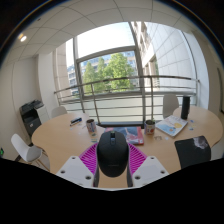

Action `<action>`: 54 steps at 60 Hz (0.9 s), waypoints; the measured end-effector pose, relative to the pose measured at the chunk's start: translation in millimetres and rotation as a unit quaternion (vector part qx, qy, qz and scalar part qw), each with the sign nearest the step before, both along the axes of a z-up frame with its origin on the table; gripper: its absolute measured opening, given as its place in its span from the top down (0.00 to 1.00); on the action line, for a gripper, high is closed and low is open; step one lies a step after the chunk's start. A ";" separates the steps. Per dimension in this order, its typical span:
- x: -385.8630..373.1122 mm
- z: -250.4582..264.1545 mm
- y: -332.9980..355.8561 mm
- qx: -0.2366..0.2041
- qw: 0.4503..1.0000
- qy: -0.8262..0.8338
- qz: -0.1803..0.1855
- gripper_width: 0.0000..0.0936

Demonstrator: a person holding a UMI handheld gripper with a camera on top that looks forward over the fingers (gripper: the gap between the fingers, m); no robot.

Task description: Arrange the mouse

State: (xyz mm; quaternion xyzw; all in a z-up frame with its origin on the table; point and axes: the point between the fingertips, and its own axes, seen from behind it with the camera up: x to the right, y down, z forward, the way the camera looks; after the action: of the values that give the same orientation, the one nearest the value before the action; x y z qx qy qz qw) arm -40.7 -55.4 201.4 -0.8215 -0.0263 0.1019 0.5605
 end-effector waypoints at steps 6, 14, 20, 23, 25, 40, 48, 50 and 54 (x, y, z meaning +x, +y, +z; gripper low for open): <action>97.6 53.6 45.6 0.042 0.999 0.008 -0.026 0.61; 251.2 34.7 91.8 0.028 0.996 -0.014 -0.083 0.61; 344.3 -38.2 107.0 -0.031 0.992 -0.031 -0.118 0.61; 379.6 -77.4 107.3 -0.064 0.989 -0.043 -0.130 0.61; 396.5 -100.7 106.5 -0.087 0.986 -0.049 -0.133 0.61; 444.7 -200.9 91.3 -0.172 0.975 -0.062 -0.129 0.49; 447.8 -207.4 83.4 -0.185 0.972 -0.057 -0.134 0.29; 449.0 -203.6 80.3 -0.183 0.972 -0.062 -0.137 0.17; 448.3 -188.0 74.6 -0.170 0.973 -0.067 -0.145 0.10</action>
State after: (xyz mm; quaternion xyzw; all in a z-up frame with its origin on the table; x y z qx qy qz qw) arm 407.6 19.2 13.4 -0.9046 0.0727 -0.0329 0.4187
